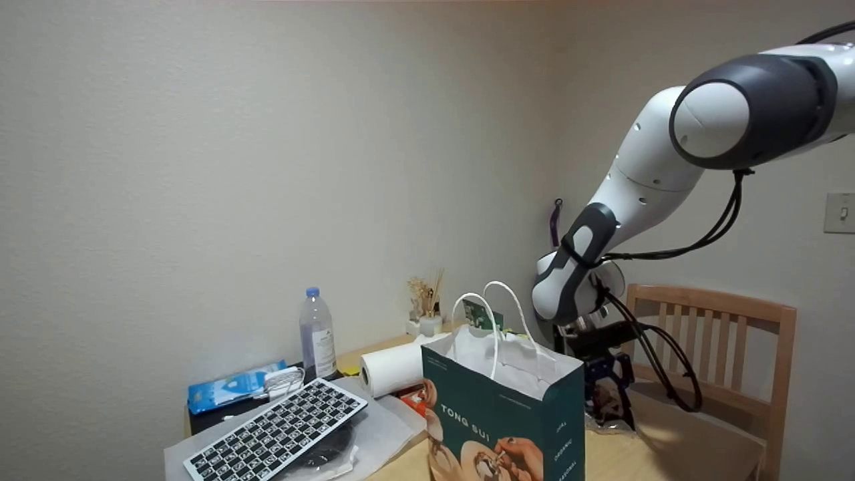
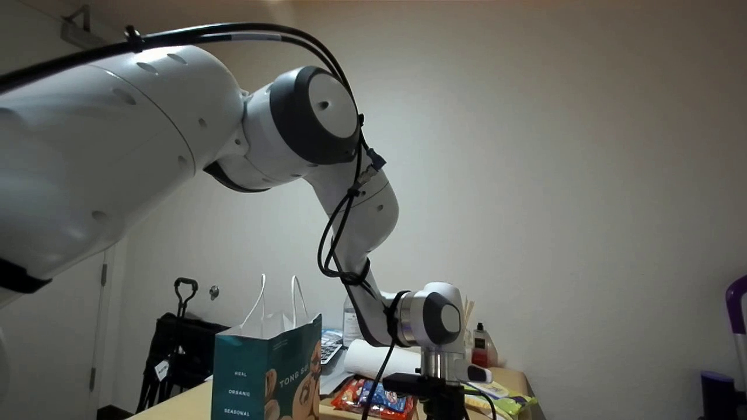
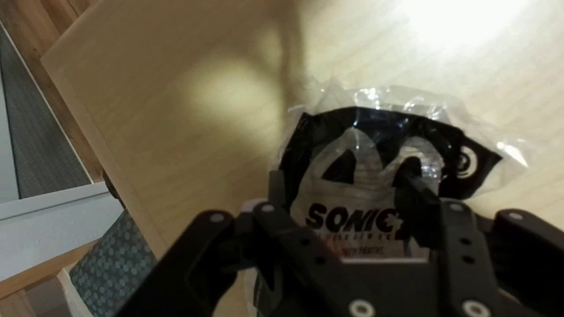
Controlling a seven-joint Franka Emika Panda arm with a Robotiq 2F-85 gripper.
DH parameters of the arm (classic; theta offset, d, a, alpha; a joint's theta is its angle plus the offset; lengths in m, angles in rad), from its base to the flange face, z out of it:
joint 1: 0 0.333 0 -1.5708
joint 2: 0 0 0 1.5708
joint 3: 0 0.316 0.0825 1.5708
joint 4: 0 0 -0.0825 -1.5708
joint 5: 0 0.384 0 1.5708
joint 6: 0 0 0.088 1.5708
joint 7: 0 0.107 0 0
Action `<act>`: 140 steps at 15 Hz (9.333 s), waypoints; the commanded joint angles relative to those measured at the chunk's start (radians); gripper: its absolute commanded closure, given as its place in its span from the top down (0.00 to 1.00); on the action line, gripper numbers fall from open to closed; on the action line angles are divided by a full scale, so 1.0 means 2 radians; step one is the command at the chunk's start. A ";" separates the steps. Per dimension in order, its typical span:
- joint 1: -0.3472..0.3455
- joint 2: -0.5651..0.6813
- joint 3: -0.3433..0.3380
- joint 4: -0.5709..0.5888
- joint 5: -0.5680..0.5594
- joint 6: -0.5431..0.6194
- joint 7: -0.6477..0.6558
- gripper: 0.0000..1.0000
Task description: Pick up the black plastic and put it in the paper bag
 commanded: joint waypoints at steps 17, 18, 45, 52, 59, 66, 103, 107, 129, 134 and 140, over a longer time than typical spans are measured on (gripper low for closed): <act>0.004 -0.094 -0.002 0.011 0.020 -0.073 0.041 0.03; 0.011 -0.117 -0.002 -0.001 0.016 -0.066 0.046 0.03; 0.007 -0.161 0.010 -0.055 -0.004 -0.118 0.073 0.80; 0.006 -0.112 0.020 -0.120 0.042 -0.011 0.063 1.00; 0.010 -0.087 0.015 -0.114 0.046 0.004 0.072 1.00; 0.005 -0.102 0.016 -0.090 0.057 -0.005 0.068 1.00; -0.008 -0.088 0.033 -0.012 0.072 -0.111 0.005 0.02; 0.018 -0.194 0.037 -0.073 0.064 -0.115 0.027 0.02; 0.101 -0.311 0.119 -0.072 0.003 -0.049 0.262 0.06; 0.109 -0.315 0.123 -0.061 -0.024 -0.027 0.297 0.01; 0.145 -0.339 0.160 0.005 -0.157 -0.049 0.458 0.01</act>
